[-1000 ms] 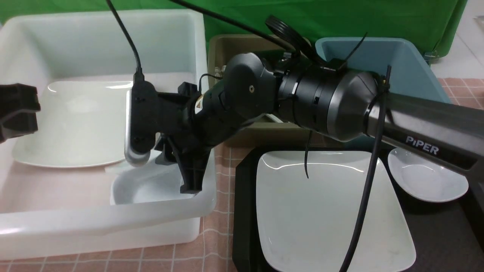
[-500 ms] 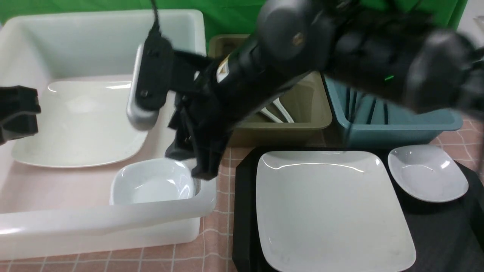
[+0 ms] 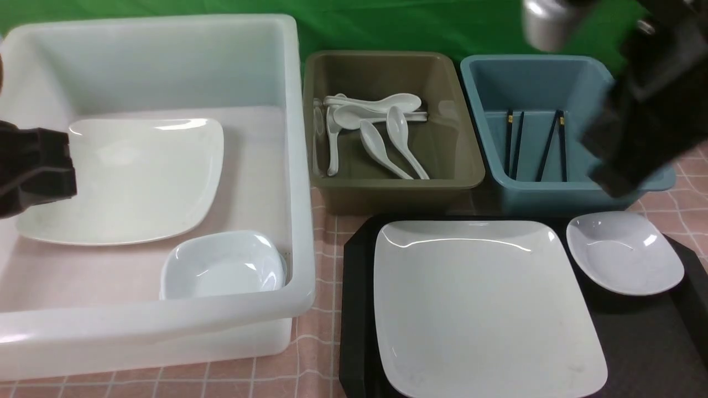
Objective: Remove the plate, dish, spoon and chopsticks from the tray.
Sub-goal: Use the right arm to grab a small plate from the dinner plate, then use the right arm to put the small plate into the large storage box on the left
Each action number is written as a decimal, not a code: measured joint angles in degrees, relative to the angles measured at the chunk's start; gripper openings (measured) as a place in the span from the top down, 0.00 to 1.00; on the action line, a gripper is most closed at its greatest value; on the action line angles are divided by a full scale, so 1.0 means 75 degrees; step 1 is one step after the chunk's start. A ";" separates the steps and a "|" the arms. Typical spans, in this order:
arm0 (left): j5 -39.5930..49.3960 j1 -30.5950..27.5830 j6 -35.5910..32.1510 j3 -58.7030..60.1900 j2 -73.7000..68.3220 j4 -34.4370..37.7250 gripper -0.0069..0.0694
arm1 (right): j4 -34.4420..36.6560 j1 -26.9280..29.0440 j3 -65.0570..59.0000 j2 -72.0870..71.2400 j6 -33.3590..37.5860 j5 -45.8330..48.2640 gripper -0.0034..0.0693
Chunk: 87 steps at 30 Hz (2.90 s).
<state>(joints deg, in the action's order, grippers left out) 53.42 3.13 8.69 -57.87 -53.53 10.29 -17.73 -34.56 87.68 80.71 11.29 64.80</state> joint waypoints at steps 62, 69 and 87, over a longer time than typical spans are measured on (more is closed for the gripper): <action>-0.0270 0.0000 -0.0182 -0.0006 -0.0007 0.0659 0.79 | 0.6292 -0.0358 -0.0276 0.0887 0.5764 -0.2639 0.84; -0.0383 0.0000 -0.0120 -0.0274 -0.0007 0.0681 0.85 | 0.6037 -0.1388 0.1666 0.3361 0.6994 -0.2619 0.84; -0.0470 0.0000 -0.0112 -0.0530 -0.0007 0.0400 0.85 | 0.4814 -0.1688 0.3494 0.6356 0.7161 -0.3245 0.67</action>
<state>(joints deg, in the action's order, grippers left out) 49.89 3.13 7.86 -61.84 -53.58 13.29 18.38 -47.22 113.89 128.38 64.99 40.47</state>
